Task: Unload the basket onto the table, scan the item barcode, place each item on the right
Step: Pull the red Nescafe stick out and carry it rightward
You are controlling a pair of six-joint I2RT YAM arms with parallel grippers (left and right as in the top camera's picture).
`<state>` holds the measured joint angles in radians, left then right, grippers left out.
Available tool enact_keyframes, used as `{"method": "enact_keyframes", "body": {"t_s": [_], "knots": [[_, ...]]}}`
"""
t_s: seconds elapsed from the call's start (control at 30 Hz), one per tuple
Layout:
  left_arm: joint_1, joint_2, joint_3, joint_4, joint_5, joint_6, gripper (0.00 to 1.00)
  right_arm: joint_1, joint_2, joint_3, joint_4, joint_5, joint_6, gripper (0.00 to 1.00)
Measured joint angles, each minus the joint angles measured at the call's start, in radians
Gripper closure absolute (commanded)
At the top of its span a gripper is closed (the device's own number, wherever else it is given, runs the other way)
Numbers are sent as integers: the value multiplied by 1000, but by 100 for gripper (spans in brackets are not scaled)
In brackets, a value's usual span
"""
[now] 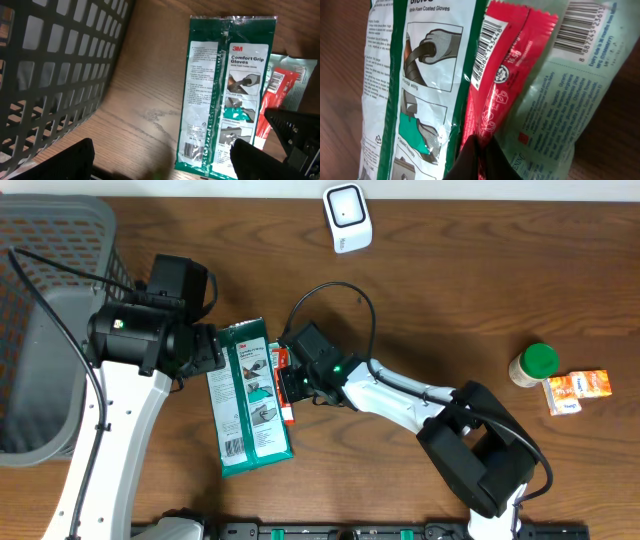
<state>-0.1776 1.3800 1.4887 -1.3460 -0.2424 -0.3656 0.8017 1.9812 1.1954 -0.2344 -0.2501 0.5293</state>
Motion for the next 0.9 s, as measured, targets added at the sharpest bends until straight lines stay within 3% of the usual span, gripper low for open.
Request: {"method": "enact_keyframes", "body": {"t_s": [0.17, 0.37, 0.5, 0.63, 0.9], "knots": [[0, 0, 0, 0, 0, 0, 12, -12, -37, -1, -37, 8, -107, 99], [0, 0, 0, 0, 0, 0, 12, -53, -230, -5, -190, 83, -312, 99], [0, 0, 0, 0, 0, 0, 12, -65, -349, -5, -362, 266, -401, 99], [0, 0, 0, 0, 0, 0, 12, -72, -361, -6, -476, 502, -448, 99], [0, 0, 0, 0, 0, 0, 12, -74, -269, -8, -509, 832, -476, 99]]}}
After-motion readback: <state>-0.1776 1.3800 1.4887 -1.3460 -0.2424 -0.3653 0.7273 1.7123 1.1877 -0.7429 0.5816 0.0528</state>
